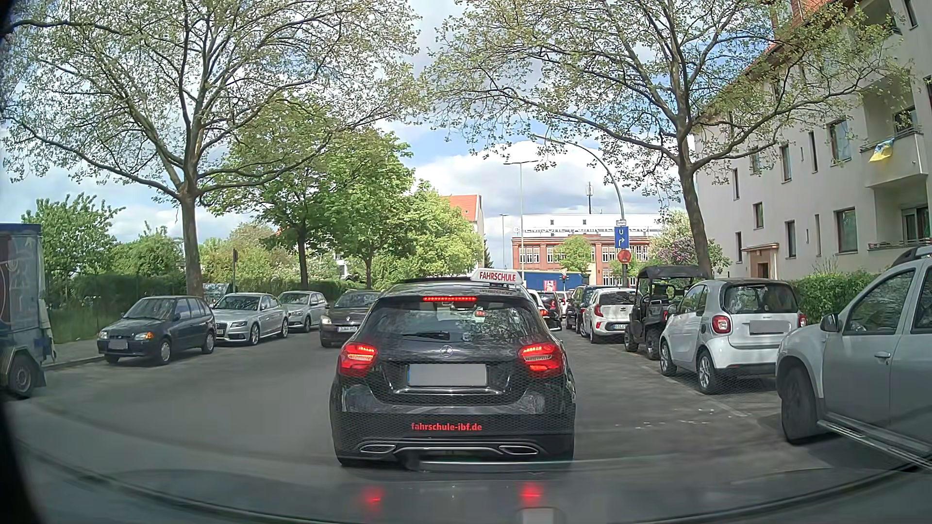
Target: Follow the waypoints while adhering to traffic rules and regulations
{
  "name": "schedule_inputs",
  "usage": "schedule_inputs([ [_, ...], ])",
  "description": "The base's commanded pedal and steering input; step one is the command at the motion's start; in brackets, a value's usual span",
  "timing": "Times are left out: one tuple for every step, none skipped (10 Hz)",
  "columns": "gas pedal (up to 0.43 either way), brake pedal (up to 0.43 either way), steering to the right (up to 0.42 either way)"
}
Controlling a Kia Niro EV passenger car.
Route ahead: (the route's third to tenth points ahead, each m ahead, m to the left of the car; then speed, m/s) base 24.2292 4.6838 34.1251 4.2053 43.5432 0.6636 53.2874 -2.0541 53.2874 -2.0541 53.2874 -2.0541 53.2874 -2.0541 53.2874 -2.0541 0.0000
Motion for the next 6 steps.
schedule_inputs([
  [0.000, 0.402, 0.002],
  [0.000, 0.402, 0.003],
  [0.000, 0.402, 0.002],
  [0.000, 0.402, 0.002],
  [0.000, 0.402, 0.003],
  [0.000, 0.402, 0.002],
])
